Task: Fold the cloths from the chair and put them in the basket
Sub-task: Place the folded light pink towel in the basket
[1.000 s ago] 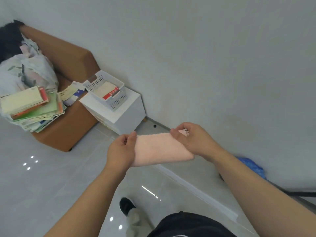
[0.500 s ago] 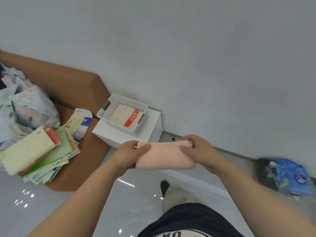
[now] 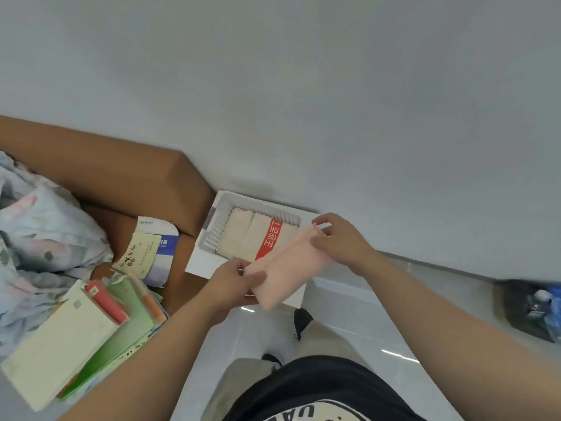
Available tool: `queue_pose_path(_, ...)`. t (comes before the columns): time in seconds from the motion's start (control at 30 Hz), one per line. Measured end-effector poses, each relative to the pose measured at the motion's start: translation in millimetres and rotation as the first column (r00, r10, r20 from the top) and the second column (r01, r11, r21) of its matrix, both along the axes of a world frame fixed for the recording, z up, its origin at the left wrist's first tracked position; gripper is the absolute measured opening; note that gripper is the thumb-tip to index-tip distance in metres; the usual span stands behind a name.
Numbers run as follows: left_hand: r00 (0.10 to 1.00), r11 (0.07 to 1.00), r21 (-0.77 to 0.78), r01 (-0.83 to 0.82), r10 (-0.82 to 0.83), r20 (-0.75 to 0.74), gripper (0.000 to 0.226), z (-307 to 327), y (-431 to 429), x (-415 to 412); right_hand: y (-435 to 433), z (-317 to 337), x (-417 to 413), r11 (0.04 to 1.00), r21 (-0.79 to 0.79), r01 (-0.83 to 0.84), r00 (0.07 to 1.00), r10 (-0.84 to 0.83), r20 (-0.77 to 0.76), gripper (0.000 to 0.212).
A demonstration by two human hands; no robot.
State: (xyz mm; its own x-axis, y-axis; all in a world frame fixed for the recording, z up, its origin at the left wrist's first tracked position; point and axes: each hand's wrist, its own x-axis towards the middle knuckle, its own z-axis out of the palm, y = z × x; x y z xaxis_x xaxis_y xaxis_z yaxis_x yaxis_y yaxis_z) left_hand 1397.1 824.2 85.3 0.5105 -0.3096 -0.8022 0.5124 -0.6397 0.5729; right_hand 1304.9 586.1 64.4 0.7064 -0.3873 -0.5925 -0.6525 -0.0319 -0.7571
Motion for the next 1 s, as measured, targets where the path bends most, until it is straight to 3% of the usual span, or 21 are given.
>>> queue_pose_path(0.3, 0.997, 0.999, -0.033, -0.021, 0.019, -0.078, 0.029, -70.6, 4.5, 113.2, 12.0, -30.7, 107.4, 0.987, -0.099, 0.125, 0.990, -0.132, -0.058, 0.025)
queue_pose_path(0.47, 0.983, 0.998, 0.034, 0.056, -0.049, -0.178, 0.031, -98.5, 17.1, 181.3, 52.5, -60.8, 128.4, 0.956, -0.093, 0.279, 0.942, -0.291, -0.165, 0.029)
queue_pose_path(0.67, 0.973, 0.970, 0.104, 0.218, -0.208, -0.099, 0.033, -121.4, 14.3, 222.2, 83.8, -86.4, 146.1, 0.887, -0.067, 0.457, 0.864, -0.460, -0.204, 0.031)
queue_pose_path(0.73, 0.963, 0.956, 0.122, 0.266, -0.258, -0.079, 0.032, -123.5, 16.7, 222.5, 86.3, -92.8, 153.5, 0.822, 0.028, 0.569, 0.807, -0.551, -0.213, 0.034)
queue_pose_path(0.87, 0.937, 0.924, 0.165, 0.344, -0.327, -0.120, 0.030, -131.4, 26.8, 223.1, 88.5, -105.5, 171.7, 0.484, 0.329, 0.811, 0.578, -0.750, -0.322, 0.049)
queue_pose_path(1.0, 0.839, 0.807, 0.244, 0.538, -0.540, -0.066, 0.030, -146.8, 38.7, 226.2, 98.6, -128.1, 200.5, 0.454, 0.337, 0.825, 0.557, -0.756, -0.343, 0.038)
